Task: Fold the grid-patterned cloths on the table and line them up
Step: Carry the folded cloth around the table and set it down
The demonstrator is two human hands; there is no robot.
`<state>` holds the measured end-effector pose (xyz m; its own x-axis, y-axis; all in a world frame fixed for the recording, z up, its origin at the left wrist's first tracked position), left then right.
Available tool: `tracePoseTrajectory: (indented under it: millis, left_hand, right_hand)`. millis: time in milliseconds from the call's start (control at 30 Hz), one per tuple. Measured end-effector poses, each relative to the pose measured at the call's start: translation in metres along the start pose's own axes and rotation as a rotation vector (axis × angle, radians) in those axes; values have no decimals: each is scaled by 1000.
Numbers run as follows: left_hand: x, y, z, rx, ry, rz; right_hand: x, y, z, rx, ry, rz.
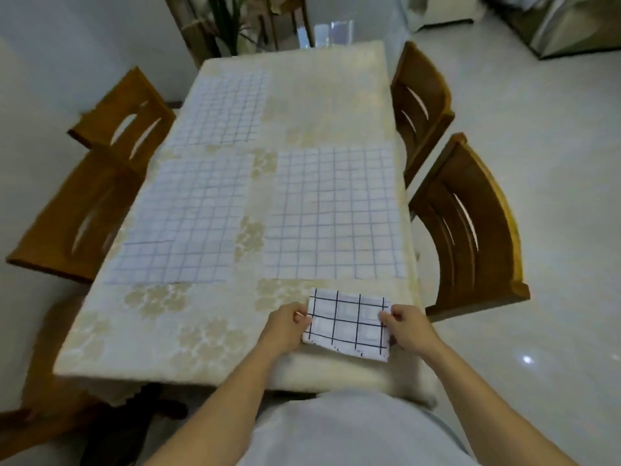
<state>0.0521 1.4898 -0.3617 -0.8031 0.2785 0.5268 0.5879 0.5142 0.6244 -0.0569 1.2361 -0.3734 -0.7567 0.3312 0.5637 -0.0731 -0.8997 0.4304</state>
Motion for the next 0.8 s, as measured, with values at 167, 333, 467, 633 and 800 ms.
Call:
tracePoseTrajectory:
  millis: [167, 333, 467, 633, 800]
  left_hand:
    - [-27, -25, -27, -187, -119, 70]
    - [-37, -30, -30, -204, -148, 91]
    - [-44, -33, -33, -209, -155, 98]
    - [-44, -27, -40, -317, -171, 78]
    - [-19, -38, -103, -606, -585, 38]
  right_hand:
    - [14, 10, -40, -2, -107, -121]
    - [26, 10, -51, 6, -109, -257]
    - [26, 8, -48, -54, -122, -304]
    - [28, 13, -45, -83, -175, -337]
    - [26, 18, 12, 360, 213, -494]
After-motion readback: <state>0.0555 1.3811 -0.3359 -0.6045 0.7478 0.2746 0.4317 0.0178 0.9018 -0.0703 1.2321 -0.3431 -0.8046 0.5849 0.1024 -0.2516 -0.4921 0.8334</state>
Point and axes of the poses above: each hand's wrist, its own x-axis away from the middle knuckle, its own y-axis out of the back of the hand, z = x × y, the point moved 8 cm from there along -x, towards the middle knuckle, and after that the axes turned 3 degrees about -x, right-handed, at the moved point
